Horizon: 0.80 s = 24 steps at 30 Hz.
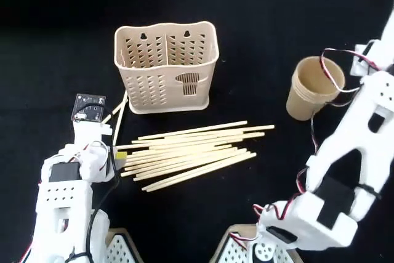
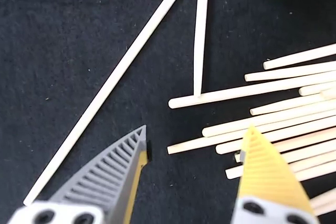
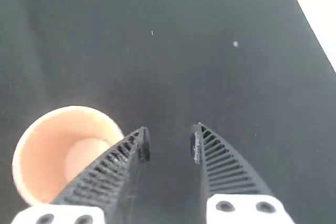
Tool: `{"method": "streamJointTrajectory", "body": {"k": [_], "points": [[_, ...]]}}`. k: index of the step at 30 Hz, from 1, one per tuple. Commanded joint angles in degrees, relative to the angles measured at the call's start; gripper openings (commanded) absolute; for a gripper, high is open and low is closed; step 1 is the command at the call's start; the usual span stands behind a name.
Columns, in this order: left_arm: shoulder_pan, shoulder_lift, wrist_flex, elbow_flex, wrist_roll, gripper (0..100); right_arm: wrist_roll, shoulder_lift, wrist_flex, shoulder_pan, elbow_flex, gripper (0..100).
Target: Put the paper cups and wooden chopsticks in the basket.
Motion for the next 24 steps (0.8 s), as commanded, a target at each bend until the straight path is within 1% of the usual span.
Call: {"method": "streamJointTrajectory", "body": {"k": [1,6,13,21,22,24], "points": [[0.84,-0.53,0.18,-0.92,0.62,29,-0.53,-1.63,-0.09,-2.81,-0.84,15.5],[0.84,-0.53,0.18,-0.84,0.53,29,-0.44,4.0,-3.08,-4.13,4.09,15.5],[0.84,-0.53,0.18,-0.92,0.44,29,-0.35,10.95,-3.69,-4.04,4.35,15.5],[0.84,-0.53,0.09,-0.92,0.44,29,5.27,17.36,-3.78,-4.04,4.35,15.4],[0.84,-0.53,0.09,-0.92,0.53,29,5.71,17.71,-3.78,-4.04,4.35,14.4],[0.84,-0.53,0.09,-0.92,0.53,29,5.63,17.98,-3.78,-3.87,4.26,6.5]]}}
